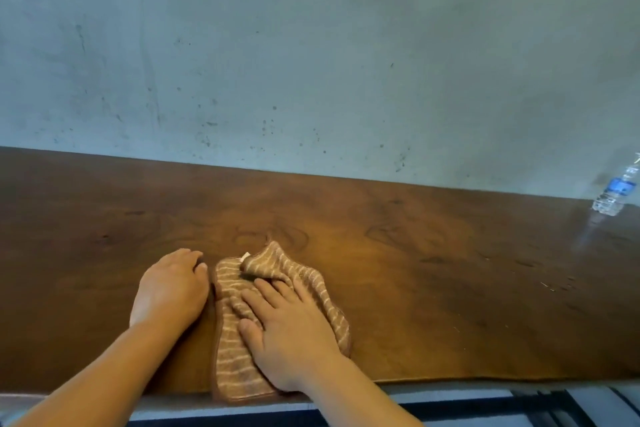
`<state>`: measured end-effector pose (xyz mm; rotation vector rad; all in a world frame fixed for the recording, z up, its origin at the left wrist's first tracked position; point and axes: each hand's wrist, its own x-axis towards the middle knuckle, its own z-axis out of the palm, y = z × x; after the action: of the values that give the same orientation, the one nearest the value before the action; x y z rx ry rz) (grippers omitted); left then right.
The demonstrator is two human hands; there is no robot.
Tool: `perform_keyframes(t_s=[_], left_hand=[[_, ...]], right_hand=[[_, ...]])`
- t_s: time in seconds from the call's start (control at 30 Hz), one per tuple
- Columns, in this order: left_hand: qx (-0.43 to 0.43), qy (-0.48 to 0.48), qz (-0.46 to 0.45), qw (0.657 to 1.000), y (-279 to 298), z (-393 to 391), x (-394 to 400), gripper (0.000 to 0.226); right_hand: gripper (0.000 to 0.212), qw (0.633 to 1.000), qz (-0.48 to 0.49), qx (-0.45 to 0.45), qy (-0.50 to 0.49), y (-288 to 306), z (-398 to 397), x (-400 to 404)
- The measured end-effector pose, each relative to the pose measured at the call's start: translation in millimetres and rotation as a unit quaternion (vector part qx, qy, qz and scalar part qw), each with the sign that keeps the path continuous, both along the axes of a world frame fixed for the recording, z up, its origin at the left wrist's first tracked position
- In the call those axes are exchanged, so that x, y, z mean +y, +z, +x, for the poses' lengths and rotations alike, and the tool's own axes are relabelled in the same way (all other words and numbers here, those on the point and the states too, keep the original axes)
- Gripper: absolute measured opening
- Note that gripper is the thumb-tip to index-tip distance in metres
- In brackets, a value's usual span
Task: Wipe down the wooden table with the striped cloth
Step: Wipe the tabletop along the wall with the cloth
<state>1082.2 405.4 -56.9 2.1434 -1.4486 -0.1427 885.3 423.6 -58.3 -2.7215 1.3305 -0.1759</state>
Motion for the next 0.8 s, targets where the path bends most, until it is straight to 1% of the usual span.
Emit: perform_keyframes(t_s=[0.17,0.3,0.43,0.5,0.57,0.6,0.67,0.73,0.77,0.8], left_hand=[[-0.028,-0.006,-0.009,1.0,2,-68,-3,0.04],[-0.033,-0.014,-0.014,0.999,5,-115,-5,0.039],[-0.028,-0.026,-0.023,0.999,3,-150,-6,0.039],[-0.024,-0.026,-0.029,0.999,3,-167,-8,0.038],[-0.026,-0.036,-0.034,0.998,2,-184,-10,0.039],[-0.025,-0.046,-0.032,0.998,2,-192,-12,0.039],[-0.021,-0.065,-0.034,0.997,3,-210,-19,0.039],[-0.026,-0.076,-0.043,0.996,4,-227,-32,0.039],[-0.027,-0.082,-0.046,0.995,4,-235,-39,0.039],[-0.028,-0.087,-0.046,0.995,3,-243,-47,0.039]], right_hand=[[0.058,1.0,0.008,-0.001,-0.029,3,-106,-17],[0.055,0.998,0.016,0.002,-0.06,4,-180,-30],[0.056,0.994,0.017,0.012,-0.109,0,-238,-35],[0.064,0.991,0.017,0.013,-0.133,1,-260,-34],[0.079,0.987,0.028,0.004,-0.155,0,-276,-34],[0.084,0.986,0.036,-0.006,-0.163,4,-281,-31],[0.084,0.984,0.038,-0.024,-0.172,2,-287,-27],[0.076,0.984,-0.043,-0.017,-0.174,-6,-290,-22],[0.071,0.982,-0.011,-0.021,-0.186,-10,-290,-20],[0.068,0.983,-0.003,-0.03,-0.182,-18,-290,-20]])
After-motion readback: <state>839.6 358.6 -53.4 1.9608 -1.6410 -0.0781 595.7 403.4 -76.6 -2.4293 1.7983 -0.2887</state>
